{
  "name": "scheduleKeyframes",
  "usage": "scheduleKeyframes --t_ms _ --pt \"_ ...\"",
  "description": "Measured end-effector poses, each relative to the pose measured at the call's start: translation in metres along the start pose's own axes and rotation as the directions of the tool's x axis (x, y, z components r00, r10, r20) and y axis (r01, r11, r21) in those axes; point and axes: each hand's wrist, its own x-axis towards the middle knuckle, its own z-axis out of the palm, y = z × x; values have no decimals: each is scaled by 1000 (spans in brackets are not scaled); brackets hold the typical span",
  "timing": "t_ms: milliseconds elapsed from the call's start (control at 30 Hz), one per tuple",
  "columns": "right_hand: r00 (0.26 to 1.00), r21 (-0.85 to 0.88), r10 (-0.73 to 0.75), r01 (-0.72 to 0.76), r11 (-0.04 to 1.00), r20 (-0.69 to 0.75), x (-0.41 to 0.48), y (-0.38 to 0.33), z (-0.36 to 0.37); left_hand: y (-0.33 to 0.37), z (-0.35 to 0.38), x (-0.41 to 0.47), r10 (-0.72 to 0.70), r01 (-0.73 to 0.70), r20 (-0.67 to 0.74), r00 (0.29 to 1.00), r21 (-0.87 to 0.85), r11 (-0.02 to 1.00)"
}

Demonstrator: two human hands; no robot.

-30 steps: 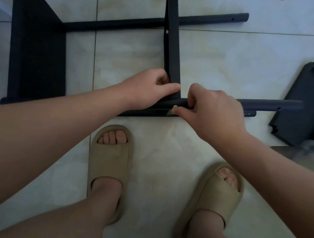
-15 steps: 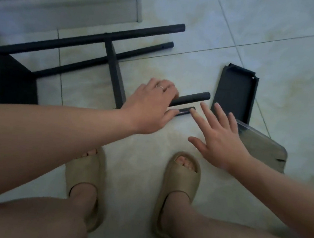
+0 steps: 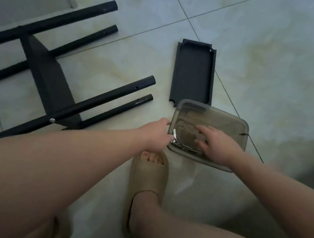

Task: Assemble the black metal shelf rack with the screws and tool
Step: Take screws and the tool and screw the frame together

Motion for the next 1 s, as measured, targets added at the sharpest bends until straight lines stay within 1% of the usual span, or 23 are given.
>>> scheduleKeyframes --t_ms 133,200,267,433,567,767,900,1000 --pt "995 -7 -33 34 999 97 22 4 18 -2 16 15 -42 43 9 999 -214 976" --pt "991 1 -71 72 997 116 33 0 26 -3 18 18 -41 44 19 999 -307 951" --pt "988 13 -104 103 995 112 43 -5 34 -4 17 22 -27 38 37 999 -365 930" --pt "989 0 -144 144 990 26 57 -13 47 -10 16 27 8 13 53 999 -381 925" --pt "986 10 -164 164 986 11 62 -17 50 -12 17 28 7 10 47 999 -361 933" --pt "998 42 -65 63 997 25 62 -23 52 -8 17 29 24 -10 39 999 -339 941" --pt "1000 87 8 -8 996 8 61 -23 51 -9 21 29 25 -10 33 999 -388 922" --pt "997 68 68 -71 995 42 58 -20 51 -10 23 29 22 -8 30 999 -416 909"
